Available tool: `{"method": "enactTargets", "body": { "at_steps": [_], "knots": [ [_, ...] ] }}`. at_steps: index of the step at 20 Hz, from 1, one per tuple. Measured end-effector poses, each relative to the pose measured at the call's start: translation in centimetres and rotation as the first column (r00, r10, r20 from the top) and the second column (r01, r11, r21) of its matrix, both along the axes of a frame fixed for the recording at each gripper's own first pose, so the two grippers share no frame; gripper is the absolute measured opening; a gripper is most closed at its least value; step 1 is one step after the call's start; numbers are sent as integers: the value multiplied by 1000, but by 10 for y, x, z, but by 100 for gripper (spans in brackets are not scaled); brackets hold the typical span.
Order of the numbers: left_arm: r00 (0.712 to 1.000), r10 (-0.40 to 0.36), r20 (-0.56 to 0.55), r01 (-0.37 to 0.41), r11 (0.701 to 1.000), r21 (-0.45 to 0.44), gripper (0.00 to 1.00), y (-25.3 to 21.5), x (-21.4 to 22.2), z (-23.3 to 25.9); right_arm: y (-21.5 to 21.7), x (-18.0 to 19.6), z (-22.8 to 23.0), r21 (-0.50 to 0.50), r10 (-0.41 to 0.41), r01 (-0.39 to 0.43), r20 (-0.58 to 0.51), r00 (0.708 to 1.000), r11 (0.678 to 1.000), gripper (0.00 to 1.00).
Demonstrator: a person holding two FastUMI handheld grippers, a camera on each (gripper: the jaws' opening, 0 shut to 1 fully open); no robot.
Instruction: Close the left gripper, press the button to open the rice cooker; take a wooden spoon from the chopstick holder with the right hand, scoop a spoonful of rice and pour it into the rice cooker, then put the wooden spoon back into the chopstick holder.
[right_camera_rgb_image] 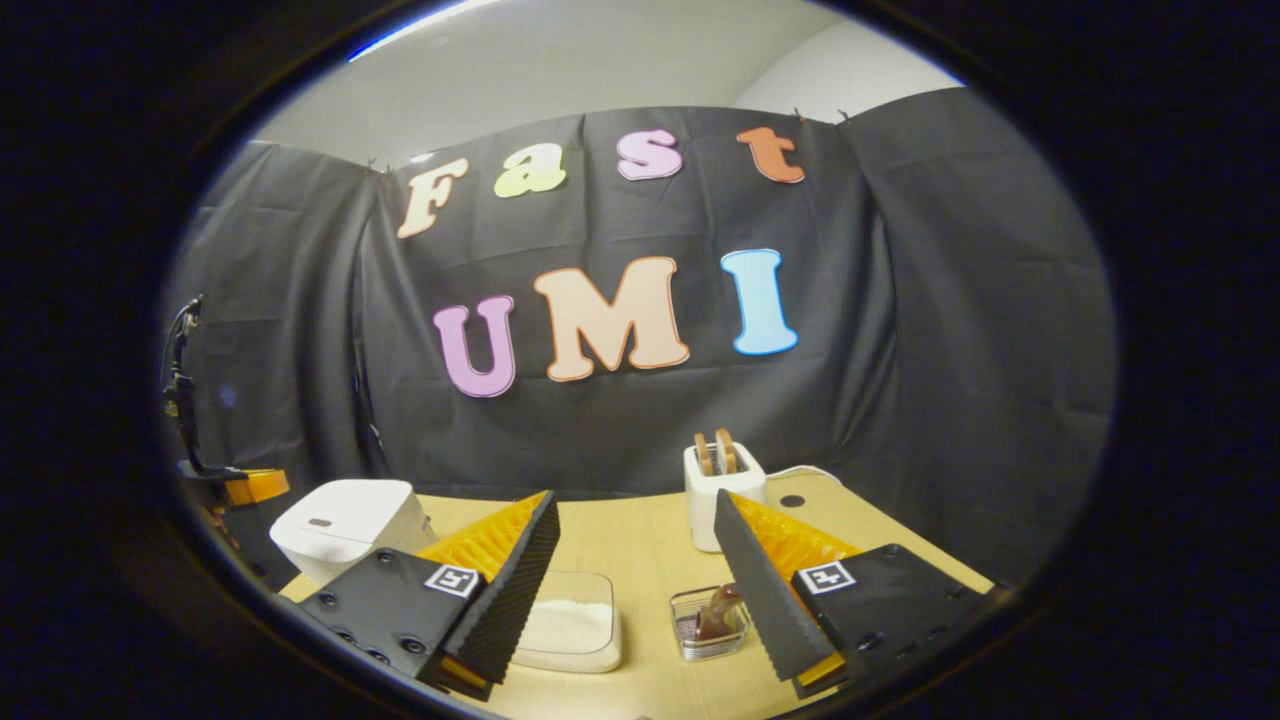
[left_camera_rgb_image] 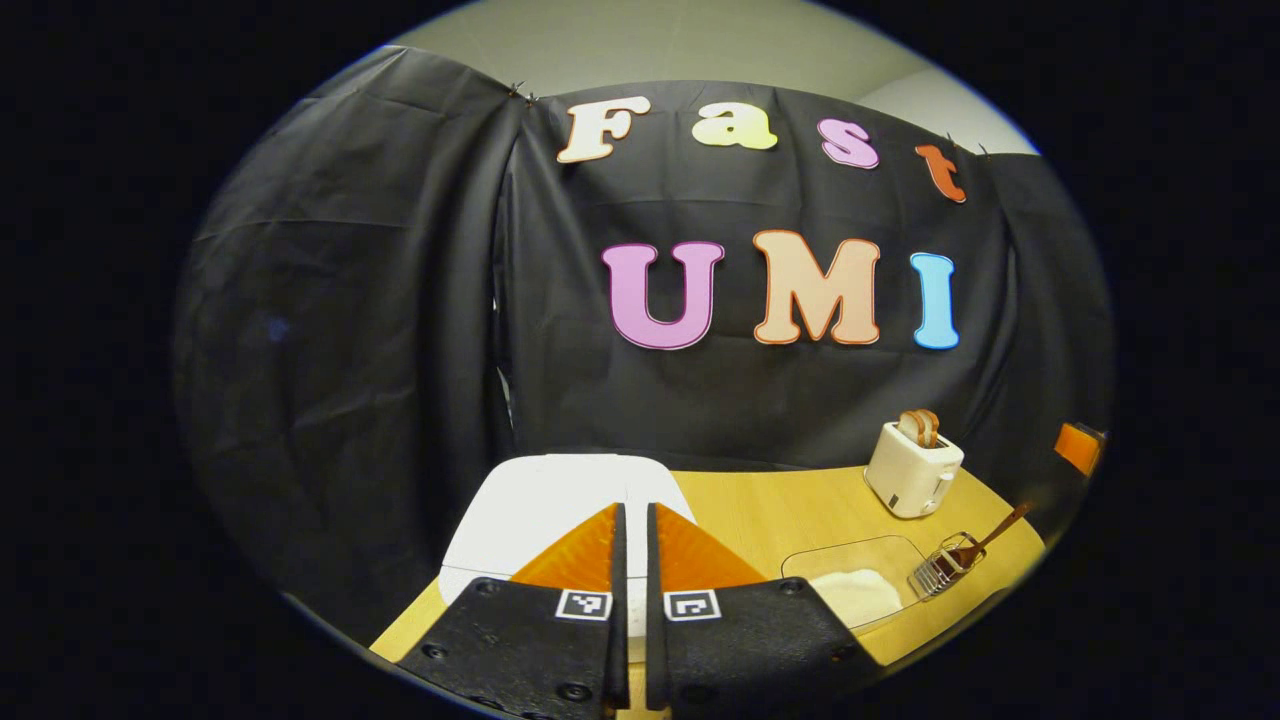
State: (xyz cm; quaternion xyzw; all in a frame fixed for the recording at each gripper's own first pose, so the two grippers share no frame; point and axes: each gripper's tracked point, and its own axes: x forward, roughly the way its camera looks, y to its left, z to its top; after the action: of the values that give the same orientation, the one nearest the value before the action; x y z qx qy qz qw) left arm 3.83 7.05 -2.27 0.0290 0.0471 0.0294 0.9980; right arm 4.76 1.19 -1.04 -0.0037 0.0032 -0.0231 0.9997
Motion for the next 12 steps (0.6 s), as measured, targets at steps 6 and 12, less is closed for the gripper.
{"method": "enactTargets", "body": {
  "at_steps": [6, 12],
  "knots": [
    [998, 13, -55, -13, 1000, -8, 0, 31, 25, -24, -8, -3, -7, -3, -73, 73, -15, 997, 997, 99],
    [991, 22, -132, -26, 999, -24, 0, 58, 50, -59, -7, -6, -14, -17, -124, 124, -35, 992, 992, 99]
  ]
}}
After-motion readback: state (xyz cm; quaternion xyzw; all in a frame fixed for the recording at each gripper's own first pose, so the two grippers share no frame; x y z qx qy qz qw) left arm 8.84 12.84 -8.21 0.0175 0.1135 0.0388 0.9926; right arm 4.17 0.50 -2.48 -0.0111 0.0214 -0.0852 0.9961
